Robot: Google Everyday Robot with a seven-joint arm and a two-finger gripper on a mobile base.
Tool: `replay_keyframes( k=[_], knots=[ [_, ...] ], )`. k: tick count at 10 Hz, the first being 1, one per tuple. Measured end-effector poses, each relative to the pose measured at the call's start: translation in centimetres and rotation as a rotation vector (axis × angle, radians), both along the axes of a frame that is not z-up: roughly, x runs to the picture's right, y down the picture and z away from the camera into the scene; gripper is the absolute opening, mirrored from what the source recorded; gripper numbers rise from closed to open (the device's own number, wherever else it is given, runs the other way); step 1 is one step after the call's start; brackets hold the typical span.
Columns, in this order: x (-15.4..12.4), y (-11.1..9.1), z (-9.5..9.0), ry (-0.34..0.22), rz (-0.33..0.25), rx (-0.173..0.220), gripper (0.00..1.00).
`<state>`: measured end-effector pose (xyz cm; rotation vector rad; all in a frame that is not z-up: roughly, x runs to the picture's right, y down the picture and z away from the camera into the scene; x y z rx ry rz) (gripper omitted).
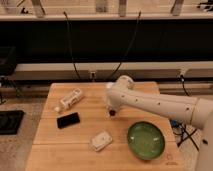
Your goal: Place the pepper in the ceramic bowl
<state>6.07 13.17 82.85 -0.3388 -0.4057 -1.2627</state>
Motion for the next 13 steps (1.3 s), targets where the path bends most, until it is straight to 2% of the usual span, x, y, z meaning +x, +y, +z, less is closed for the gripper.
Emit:
replay_keyframes(
  k=[6,13],
  knots=[
    [6.1,1.9,-2.5,0.016,0.106,-0.028,0.05],
    [10.2,4.5,-5.0,0.023,0.197,-0.066,0.05]
  ],
)
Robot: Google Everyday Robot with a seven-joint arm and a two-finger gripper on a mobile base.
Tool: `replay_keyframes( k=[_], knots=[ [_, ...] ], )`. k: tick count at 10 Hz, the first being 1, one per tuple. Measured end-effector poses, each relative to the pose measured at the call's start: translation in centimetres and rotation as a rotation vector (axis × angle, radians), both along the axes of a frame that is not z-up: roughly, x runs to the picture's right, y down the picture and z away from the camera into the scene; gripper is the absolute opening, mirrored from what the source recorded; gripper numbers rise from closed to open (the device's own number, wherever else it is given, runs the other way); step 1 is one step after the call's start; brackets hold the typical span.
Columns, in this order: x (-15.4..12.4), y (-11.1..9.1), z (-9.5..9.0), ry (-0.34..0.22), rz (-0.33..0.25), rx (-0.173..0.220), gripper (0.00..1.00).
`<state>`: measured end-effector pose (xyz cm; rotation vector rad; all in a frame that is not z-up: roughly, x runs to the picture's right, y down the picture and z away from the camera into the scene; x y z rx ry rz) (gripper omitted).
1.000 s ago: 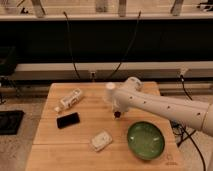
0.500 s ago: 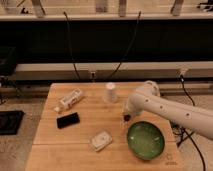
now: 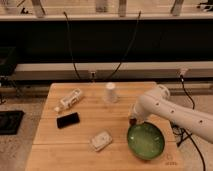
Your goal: Place the pepper in the ceramic bowl
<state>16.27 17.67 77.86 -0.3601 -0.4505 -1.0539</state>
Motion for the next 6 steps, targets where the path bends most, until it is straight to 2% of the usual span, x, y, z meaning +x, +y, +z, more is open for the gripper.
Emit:
replay_keyframes(
  k=[6],
  knots=[
    [1.16,1.06,-0.64,-0.009,0.047,-0.03,0.05]
  ],
)
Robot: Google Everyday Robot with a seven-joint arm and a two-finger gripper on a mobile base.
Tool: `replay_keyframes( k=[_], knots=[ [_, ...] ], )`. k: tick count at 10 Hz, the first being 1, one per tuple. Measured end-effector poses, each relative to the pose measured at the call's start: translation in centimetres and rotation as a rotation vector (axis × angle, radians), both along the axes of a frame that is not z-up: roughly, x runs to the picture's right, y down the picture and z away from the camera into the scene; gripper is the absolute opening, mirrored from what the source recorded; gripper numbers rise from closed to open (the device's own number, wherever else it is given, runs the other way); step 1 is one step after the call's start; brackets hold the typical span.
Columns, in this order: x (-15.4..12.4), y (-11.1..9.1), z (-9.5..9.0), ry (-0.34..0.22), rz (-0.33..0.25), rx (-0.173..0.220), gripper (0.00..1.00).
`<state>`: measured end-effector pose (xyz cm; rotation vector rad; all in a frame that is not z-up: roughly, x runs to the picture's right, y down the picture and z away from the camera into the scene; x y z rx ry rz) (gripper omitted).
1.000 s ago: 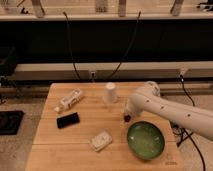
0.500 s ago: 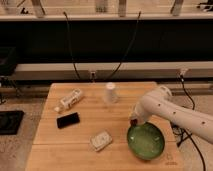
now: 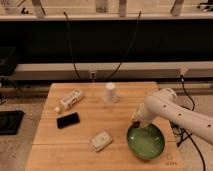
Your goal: Place the pepper in the ceramic bowl
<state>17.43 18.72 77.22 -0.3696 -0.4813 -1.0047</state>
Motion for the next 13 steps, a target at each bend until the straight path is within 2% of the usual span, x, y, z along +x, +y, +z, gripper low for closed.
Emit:
replay_keyframes(
  k=[13],
  knots=[
    [0.34,0.73,-0.56,-0.022,0.014,-0.037,0.05]
  ],
)
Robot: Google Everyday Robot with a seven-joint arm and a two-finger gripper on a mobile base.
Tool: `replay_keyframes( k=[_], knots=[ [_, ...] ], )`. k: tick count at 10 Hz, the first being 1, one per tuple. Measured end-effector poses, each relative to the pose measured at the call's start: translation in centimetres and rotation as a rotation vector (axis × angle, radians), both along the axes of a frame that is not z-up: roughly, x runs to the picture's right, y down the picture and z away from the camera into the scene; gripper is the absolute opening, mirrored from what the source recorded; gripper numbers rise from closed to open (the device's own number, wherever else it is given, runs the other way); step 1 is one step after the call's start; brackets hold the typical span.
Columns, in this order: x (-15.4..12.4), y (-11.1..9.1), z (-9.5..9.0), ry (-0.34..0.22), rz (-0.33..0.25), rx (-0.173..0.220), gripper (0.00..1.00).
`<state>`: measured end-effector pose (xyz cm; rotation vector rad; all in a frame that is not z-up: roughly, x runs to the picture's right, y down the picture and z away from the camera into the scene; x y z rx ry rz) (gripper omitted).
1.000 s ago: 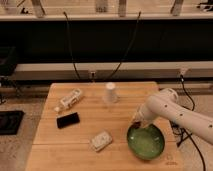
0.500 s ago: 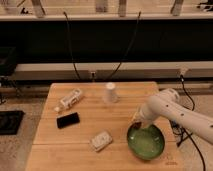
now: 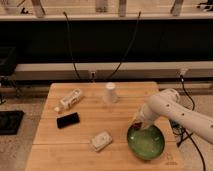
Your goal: Place the pepper in the ceramic bowl
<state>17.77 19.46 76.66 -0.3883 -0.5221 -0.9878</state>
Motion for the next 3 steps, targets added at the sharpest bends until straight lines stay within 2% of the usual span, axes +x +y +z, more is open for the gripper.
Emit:
replay_keyframes(
  k=[3],
  knots=[
    [0.0,0.08,-0.06,-0.004,0.001,-0.005,0.05]
  ],
)
